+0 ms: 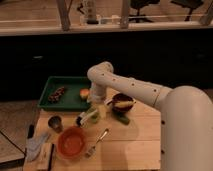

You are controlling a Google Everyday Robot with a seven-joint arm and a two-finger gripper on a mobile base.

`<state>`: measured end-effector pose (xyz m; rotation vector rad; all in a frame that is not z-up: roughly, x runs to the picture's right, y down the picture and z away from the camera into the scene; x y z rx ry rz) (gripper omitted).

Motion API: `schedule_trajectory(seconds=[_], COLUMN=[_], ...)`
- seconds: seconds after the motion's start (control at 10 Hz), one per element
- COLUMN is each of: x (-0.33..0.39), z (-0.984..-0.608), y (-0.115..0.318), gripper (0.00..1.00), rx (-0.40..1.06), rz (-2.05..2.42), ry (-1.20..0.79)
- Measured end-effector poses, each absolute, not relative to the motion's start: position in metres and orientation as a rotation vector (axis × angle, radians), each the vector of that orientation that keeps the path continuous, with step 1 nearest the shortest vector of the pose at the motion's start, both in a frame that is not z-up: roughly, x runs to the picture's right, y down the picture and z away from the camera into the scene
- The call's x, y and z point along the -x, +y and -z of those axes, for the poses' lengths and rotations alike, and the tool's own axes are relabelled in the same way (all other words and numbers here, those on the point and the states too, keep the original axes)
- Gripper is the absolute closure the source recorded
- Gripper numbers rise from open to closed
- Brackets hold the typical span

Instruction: Place brush in plastic cup

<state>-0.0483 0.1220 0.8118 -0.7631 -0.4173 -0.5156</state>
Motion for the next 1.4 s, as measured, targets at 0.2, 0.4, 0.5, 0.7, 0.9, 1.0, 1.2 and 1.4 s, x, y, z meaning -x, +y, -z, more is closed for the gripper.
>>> schedule_trajectory(seconds=[0.2, 0.4, 0.5, 0.7, 0.9, 1.0, 1.2, 1.4], x=[0.0477, 0.0463, 0.0461, 0.0480, 0.0472, 0.0474, 0.0476, 0.0478], z=[-0.8104, -0.8097, -0.8097, -0.8096, -0.8097, -0.8096, -0.8096, -0.8096], y=[0.1210, 0.1205, 0.1204, 0.1207, 0.1206, 0.1206, 0.1207, 0.1207], gripper=[0.20, 0.20, 0.20, 0.20, 0.20, 0.20, 0.20, 0.20], rx=[0.738, 0.727, 0.727, 0.727, 0.727, 0.727, 0.727, 0.727], rz=[0.514, 0.511, 0.510, 0.514, 0.512, 0.513, 0.513, 0.513], ry=[-0.428, -0.434, -0.434, -0.435, -0.435, -0.435, -0.435, -0.435])
